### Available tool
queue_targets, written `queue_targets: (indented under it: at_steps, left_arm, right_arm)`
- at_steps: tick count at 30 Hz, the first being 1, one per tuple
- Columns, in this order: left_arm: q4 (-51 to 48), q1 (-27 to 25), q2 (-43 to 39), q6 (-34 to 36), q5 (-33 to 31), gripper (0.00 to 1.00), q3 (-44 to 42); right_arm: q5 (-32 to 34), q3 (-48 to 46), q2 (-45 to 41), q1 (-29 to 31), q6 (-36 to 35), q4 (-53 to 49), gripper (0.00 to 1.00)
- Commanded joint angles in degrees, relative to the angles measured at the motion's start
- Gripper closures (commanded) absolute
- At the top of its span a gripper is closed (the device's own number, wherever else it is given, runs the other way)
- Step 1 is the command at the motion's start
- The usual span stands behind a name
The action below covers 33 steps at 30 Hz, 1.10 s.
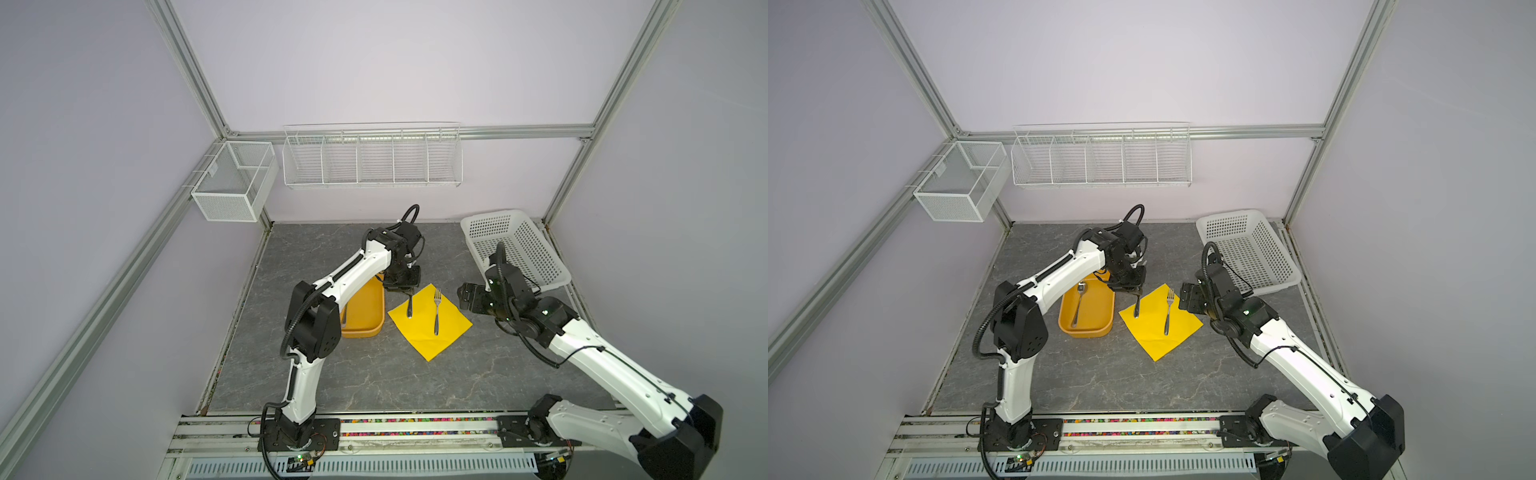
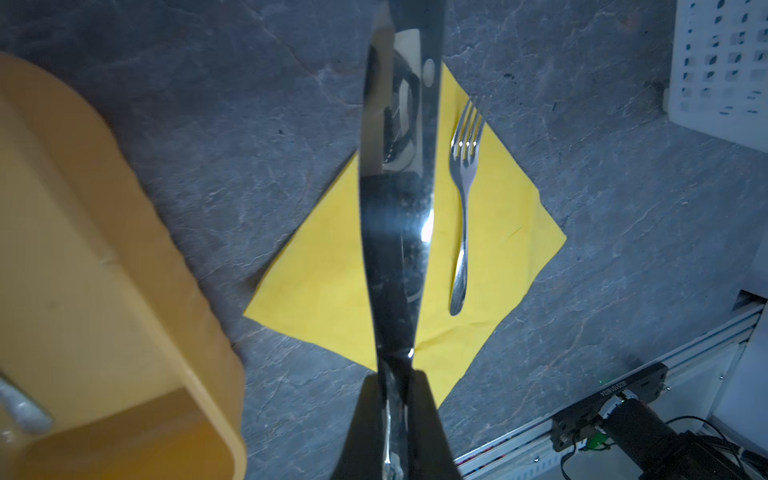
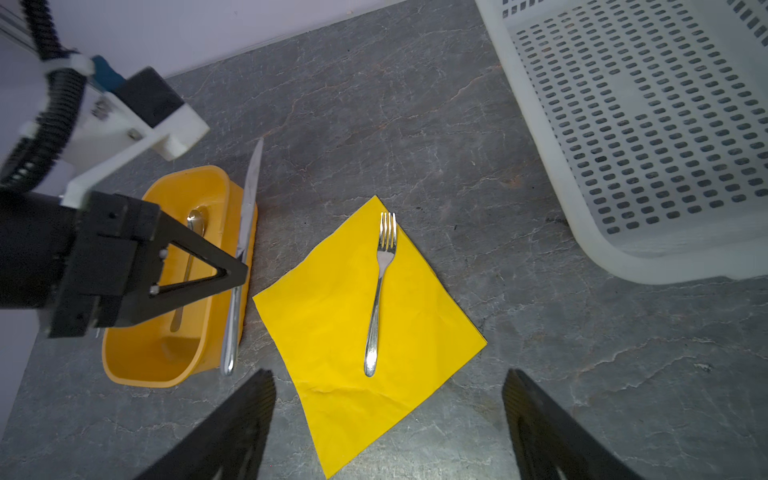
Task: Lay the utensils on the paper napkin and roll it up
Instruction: 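Lift the knife out of the tray with the left gripper, then lower the knife onto the napkin beside the fork and open the left gripper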
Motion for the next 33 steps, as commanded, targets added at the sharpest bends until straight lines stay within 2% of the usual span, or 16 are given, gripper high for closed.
queue_targets:
  at_steps: [1, 7, 16, 33]
  left_arm:
    - [0.89, -1.45, 4.14, -3.42, 3.01, 0.93, 1.02]
    - [4.17, -2.36, 7.49, -4.99, 4.57, 0.93, -0.52]
    - [7.5, -2.88, 9.09, -6.77, 6.37, 0.93, -2.35]
    - [7.59, -3.76, 12.66, -5.05, 7.11, 0.92, -0.28]
  right_arm:
    - [1.29, -1.68, -2.22, -0.98, 0.72, -1.17, 0.11]
    - [3.79, -2.14, -4.52, -1.81, 0.43, -3.22, 0.11]
    - [2.6, -2.87, -4.41, -2.57, 3.02, -2.89, 0.11]
    - [3.15, -2.94, -5.81, -2.51, 2.31, -3.72, 0.11]
